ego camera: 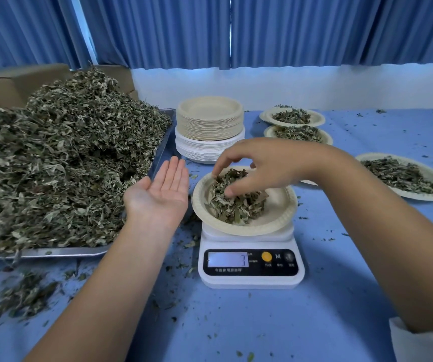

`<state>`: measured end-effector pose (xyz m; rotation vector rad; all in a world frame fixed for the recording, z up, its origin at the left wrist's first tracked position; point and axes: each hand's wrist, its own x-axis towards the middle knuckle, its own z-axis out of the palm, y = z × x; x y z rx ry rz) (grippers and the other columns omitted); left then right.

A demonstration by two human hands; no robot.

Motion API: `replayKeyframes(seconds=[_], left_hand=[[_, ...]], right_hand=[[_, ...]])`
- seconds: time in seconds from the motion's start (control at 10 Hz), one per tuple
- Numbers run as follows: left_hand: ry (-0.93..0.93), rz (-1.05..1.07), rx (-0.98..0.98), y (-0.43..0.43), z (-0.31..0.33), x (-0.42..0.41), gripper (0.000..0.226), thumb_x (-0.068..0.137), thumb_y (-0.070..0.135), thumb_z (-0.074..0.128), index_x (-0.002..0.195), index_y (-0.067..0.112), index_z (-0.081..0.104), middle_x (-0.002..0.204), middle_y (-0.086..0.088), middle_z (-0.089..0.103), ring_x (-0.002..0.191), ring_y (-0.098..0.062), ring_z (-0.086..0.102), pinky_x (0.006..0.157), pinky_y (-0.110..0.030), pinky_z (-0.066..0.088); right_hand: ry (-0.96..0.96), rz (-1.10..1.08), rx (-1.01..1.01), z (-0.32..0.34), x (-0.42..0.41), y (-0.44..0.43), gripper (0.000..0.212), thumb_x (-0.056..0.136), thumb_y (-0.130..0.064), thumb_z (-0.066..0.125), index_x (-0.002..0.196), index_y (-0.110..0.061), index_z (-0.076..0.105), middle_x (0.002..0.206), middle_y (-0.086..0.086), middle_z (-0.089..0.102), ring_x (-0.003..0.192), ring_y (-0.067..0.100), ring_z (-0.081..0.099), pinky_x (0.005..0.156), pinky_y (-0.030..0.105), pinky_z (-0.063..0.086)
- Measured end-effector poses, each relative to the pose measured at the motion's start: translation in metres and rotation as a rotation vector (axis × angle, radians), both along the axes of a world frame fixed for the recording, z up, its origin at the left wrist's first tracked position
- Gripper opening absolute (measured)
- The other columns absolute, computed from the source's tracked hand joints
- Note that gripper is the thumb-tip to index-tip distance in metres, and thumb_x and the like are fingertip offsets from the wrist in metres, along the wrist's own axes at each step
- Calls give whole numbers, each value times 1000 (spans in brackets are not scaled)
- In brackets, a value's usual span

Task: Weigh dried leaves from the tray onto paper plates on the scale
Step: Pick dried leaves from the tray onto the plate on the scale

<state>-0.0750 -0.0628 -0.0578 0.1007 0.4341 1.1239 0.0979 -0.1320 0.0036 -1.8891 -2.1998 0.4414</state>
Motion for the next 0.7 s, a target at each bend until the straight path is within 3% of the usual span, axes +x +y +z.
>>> replayKeyframes(seconds=[0.1,0.2,0.3,0.7], left_hand=[[6,1,-1,0,0,0,46,104,25,26,117,-8,55,112,-22,65,109,-34,61,94,-43,50],[14,0,3,-1,0,0,46,104,26,26,117,-7,55,112,-22,65,109,-34,61,93,-42,50],[15,1,6,-1,0,0,46,104,26,26,117,-7,55,112,-21,65,109,-34,62,91,-42,51],[10,-13,15,0,-1,-1,46,104,27,26,117,-7,55,112,-21,65,110,-33,61,93,-42,50]], right_hand=[[32,-38,143,1,1,3,15,91,-24,61,103,-27,69,106,-13,66,103,2,59,82,13,47],[35,-79,149,1,-2,4,25,89,-12,53,95,-26,72,99,-6,71,98,12,64,88,31,50],[-27,-56,47,-3,-4,4,32,89,-9,48,99,-26,73,102,2,72,100,22,64,89,40,50],[76,-65,159,0,-5,2,28,86,-10,51,88,-30,71,95,-6,72,95,14,64,86,39,51]])
